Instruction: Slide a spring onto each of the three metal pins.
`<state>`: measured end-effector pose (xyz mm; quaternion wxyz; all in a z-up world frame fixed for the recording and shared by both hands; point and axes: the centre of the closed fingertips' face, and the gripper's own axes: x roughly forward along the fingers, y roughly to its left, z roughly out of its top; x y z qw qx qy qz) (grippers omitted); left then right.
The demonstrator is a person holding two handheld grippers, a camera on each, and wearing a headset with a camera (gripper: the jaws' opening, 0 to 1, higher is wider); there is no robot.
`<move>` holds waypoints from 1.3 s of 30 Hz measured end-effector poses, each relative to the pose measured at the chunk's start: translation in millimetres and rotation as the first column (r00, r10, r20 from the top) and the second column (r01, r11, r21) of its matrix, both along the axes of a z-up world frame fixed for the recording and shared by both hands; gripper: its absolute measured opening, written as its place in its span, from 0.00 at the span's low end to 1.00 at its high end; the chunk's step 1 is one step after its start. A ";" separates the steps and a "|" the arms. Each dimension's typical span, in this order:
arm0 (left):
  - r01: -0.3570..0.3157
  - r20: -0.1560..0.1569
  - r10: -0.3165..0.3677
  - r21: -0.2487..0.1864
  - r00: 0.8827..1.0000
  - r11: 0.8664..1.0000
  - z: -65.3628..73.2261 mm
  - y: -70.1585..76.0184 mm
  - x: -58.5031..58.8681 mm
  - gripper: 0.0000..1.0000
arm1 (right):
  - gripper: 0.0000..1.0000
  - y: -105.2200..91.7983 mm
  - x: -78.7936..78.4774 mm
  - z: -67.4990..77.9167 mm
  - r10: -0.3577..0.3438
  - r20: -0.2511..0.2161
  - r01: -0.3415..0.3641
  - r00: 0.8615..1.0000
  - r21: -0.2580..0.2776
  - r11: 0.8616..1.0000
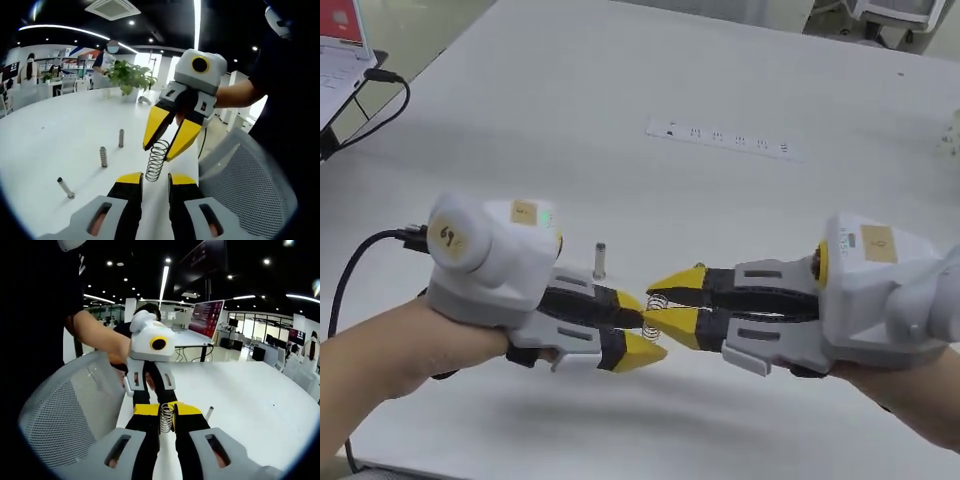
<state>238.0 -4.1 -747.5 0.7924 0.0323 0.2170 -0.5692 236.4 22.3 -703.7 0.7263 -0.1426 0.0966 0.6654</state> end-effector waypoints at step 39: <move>-0.301 0.031 0.300 0.023 0.953 0.953 -7.6 87.4 10.9 0.52 | 0.08 -8.8 12.3 -14.5 -0.066 -0.016 0.065 0.998 -0.061 0.996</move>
